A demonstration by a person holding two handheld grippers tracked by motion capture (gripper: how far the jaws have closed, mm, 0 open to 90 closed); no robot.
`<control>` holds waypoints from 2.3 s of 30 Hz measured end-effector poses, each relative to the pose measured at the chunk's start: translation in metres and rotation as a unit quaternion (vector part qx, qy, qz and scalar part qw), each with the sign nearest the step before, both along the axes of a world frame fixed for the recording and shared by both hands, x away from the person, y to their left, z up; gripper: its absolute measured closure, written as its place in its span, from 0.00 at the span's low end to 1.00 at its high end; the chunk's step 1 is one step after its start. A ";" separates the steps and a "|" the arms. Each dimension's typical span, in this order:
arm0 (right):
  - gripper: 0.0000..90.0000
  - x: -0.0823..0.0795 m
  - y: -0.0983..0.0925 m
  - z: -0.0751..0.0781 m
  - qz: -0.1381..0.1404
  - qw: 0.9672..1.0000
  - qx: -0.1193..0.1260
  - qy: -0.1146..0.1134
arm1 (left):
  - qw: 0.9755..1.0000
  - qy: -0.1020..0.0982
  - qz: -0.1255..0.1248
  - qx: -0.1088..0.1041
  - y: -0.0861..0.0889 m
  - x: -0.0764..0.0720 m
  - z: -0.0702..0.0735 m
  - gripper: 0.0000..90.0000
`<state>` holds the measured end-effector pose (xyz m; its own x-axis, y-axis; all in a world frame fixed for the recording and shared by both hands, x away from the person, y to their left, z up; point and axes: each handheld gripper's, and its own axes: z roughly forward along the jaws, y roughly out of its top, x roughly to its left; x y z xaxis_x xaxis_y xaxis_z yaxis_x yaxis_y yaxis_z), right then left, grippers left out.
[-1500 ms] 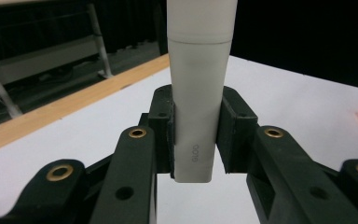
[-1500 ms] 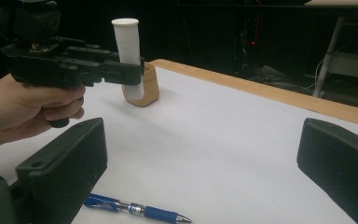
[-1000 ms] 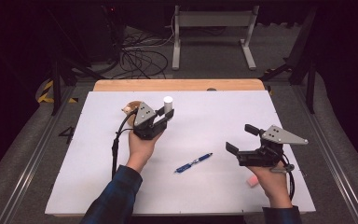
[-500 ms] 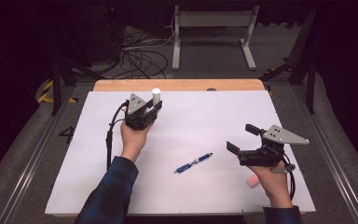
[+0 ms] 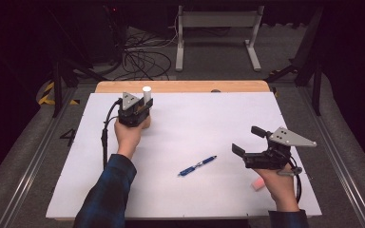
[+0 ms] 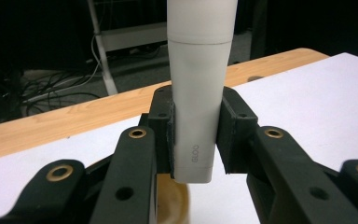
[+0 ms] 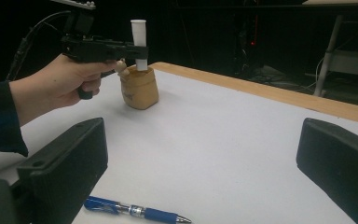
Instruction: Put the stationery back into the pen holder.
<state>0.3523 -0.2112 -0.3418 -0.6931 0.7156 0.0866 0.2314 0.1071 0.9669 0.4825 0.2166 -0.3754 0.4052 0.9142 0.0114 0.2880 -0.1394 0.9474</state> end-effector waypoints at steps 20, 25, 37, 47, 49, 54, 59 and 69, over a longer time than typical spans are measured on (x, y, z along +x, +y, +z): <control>0.03 0.000 0.001 -0.001 0.002 1.000 -0.002 0.002 | 0.999 0.017 0.031 0.020 0.005 0.007 -0.013 0.78; 0.03 0.000 0.001 -0.001 0.002 1.000 -0.002 0.002 | 0.999 0.023 0.026 0.029 0.002 0.007 -0.016 0.78; 0.03 0.000 0.002 -0.001 0.003 1.000 -0.003 0.002 | 0.999 0.021 0.027 0.027 0.001 0.004 -0.021 0.77; 0.03 0.000 0.002 -0.001 0.006 1.000 -0.003 0.004 | 0.999 0.007 0.027 0.042 -0.002 -0.003 -0.021 0.64; 0.03 0.000 0.003 -0.001 0.006 1.000 -0.003 0.005 | 0.999 0.004 0.026 0.039 -0.003 -0.005 -0.018 0.60; 0.03 0.001 0.003 -0.002 0.007 1.000 -0.004 0.004 | 0.999 -0.006 0.020 0.031 -0.005 -0.011 -0.012 0.47; 0.02 0.001 0.002 -0.002 0.004 1.000 -0.004 0.004 | 0.999 -0.017 -0.012 0.030 -0.010 -0.022 -0.009 0.40; 0.00 0.001 0.001 -0.001 0.002 1.000 0.004 0.000 | 0.995 0.002 -0.100 0.013 -0.023 -0.039 -0.007 0.24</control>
